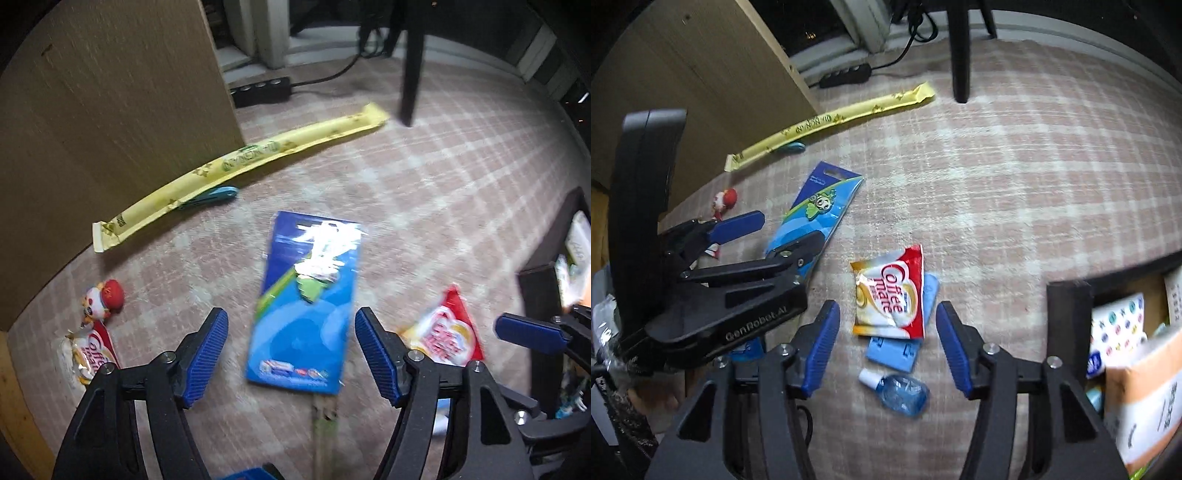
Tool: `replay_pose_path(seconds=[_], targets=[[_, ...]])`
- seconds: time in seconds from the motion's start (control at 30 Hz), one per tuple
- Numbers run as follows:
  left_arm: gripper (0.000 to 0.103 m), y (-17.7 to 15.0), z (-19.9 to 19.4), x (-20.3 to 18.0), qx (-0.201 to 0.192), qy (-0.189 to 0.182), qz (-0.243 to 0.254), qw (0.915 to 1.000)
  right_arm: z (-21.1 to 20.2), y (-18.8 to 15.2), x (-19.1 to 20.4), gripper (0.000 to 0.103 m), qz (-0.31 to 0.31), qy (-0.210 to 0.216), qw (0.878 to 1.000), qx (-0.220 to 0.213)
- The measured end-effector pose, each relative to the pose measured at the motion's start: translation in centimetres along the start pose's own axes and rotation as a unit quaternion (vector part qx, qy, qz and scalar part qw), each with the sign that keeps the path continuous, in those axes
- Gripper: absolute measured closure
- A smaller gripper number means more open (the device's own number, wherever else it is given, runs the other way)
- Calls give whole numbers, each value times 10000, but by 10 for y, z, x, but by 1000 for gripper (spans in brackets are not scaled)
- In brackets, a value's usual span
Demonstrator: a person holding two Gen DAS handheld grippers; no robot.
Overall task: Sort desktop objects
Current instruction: 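Grasp the blue mascot pin card with the left tool while the right grasps the Coffee-mate sachet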
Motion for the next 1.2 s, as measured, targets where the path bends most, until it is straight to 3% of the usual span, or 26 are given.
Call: replay_pose_path(seconds=[0.13,0.4,0.47,0.57,0.8,0.93,1.03,1.07,1.2], targets=[[29,2,8,7,-23,-48,-116,9999,11,7,0,49,-17,-68,10000,67],[31,1,8,30,-119,-9,-371,9992,26,10,11,49,-280,-138,9993,226],[31,0,7,26,-87,-167,-309,9993,31,10,15,49,-361,-180,9988,282],[28,0,10,22,-105,18,-108,9999,33,10,21,49,-510,-251,9980,280],[26,1,12,6,-78,-100,257,9996,36,11,28,49,-847,-621,9942,235],[22,-4,17,-5,-4,-119,599,9981,35,9,26,49,-812,-532,9949,280],[36,-5,16,-3,45,-243,559,9981,32,8,21,49,-817,-526,9949,256],[48,-5,13,-3,25,-244,574,9981,32,9,21,49,-817,-538,9949,247],[49,-8,13,-6,41,-197,697,9974,30,11,17,58,-773,-585,9950,228]])
Point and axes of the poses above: each gripper's, at about its wrist camera, not at the fingertips, and z roughly the way its jaws point, x to its left, y to its top, the point moved 8 cm from there along z, roughly the way its jaws point, and after that the axes turned 2 degrees about -z, right-handed, at the moved point
